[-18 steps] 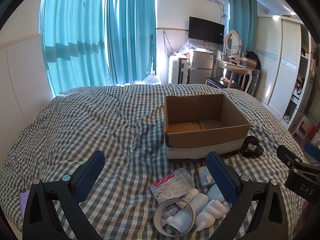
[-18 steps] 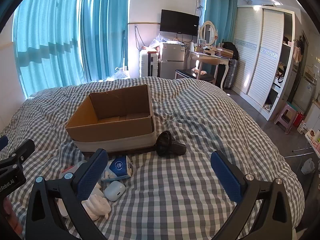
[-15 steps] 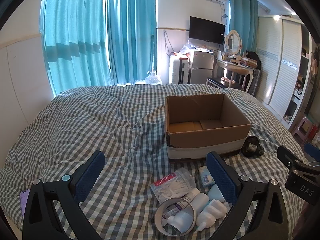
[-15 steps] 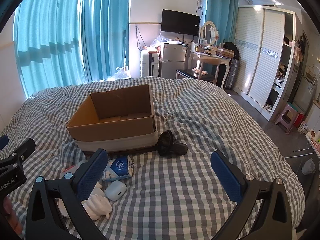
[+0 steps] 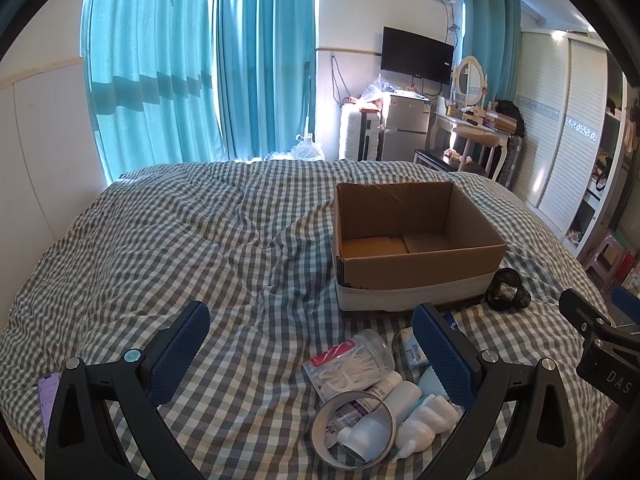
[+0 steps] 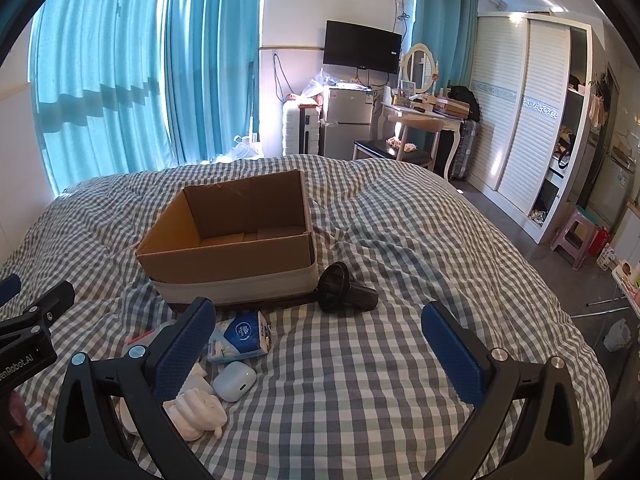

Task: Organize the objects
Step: 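Move both tools toward the items in front of the cardboard box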

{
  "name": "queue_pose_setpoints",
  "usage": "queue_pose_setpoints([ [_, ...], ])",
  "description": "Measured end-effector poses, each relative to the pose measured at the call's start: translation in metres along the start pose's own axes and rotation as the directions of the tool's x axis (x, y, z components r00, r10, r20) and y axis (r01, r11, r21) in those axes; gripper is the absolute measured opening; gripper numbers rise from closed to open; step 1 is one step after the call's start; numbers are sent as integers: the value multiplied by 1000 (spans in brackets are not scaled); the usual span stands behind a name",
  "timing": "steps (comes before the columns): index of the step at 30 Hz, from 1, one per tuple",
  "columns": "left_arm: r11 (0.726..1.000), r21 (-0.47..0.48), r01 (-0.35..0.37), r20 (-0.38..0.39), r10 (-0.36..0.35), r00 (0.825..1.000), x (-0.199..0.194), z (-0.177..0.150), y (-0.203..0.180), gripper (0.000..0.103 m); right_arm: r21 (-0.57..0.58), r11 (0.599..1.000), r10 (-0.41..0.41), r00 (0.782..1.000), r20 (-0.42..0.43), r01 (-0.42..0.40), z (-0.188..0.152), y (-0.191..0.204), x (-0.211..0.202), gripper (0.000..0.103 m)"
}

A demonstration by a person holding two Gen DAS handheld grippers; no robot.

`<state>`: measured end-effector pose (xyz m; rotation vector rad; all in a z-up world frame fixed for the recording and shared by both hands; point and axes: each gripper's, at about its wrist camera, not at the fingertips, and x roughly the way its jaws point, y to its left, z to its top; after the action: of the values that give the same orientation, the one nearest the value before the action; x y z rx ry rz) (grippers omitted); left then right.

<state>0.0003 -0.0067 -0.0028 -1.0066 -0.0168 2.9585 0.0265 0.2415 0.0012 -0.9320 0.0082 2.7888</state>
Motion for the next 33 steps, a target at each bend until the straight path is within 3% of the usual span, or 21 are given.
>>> queue_pose_setpoints([
  [33,1000,9,2,8,-3,1000,-6,3,0,103,12,1000,17,1000,20,-18,4,-6,-9,103],
])
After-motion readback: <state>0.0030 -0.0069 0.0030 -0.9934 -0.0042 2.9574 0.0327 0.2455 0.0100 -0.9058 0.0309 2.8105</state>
